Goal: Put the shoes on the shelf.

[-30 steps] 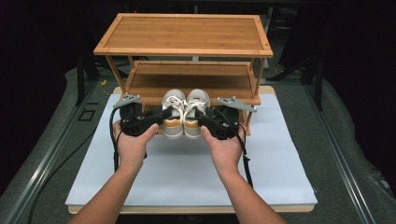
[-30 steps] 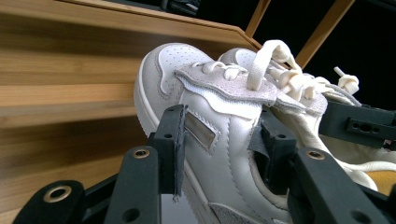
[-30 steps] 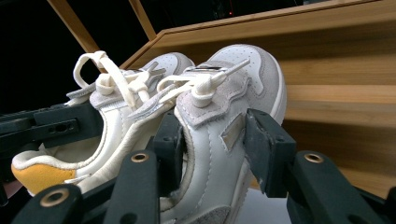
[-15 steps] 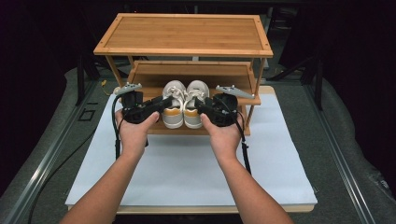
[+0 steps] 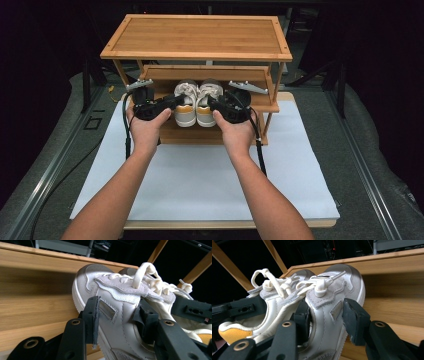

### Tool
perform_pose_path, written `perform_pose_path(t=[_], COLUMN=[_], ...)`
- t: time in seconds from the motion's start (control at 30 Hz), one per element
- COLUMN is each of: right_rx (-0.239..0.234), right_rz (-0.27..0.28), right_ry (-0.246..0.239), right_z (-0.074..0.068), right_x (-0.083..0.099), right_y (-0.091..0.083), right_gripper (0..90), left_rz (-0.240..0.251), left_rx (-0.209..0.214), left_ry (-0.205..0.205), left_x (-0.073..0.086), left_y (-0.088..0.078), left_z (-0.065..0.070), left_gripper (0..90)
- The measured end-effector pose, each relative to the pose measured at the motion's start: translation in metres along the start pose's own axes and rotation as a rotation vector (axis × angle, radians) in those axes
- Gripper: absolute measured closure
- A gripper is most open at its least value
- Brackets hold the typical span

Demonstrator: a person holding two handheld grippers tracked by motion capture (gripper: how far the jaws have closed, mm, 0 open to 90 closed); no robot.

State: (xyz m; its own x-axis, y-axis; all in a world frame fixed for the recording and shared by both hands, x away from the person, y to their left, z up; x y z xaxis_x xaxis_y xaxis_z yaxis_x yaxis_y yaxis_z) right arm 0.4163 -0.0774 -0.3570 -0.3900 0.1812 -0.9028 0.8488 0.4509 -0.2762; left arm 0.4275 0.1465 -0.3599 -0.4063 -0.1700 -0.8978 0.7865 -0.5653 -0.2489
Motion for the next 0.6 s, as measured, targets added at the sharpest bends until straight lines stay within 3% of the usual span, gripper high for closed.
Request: perform_pose_path(t=[0.5,0.53,0.6], right_rx=[0.007,0.025,0.023], right_rz=[0.002,-0.023,-0.007], right_ry=[0.027,0.022,0.027], right_z=[0.014,0.015,0.014], right_x=[-0.003,-0.005,-0.005], right_y=[0.017,0.017,0.019], right_gripper=[58.4,58.3,58.3], left_rz=[-0.035,-0.037,-0.041], left_rx=[0.001,0.001,0.001], left_ry=[-0.019,-0.018,-0.021], left_x=[-0.004,-0.004,-0.005], left_y=[0.022,0.024,0.025], left_z=[-0.007,-0.008,-0.009], left_gripper=[58.7,58.7,58.7])
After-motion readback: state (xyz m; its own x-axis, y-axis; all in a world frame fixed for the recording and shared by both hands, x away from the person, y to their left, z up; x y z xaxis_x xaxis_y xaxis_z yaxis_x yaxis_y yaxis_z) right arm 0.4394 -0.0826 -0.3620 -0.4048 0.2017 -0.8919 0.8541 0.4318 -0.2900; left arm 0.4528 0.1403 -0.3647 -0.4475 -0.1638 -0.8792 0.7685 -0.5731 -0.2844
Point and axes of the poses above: each handheld gripper's, and its own axes: y roughly forward along the jaws, x roughly out of its underside, z roughly to its right, the point moved 2 cm from there along y, roughly forward along the jaws, and after that the axes turned 6 degrees about z, right-handed, at the moved point
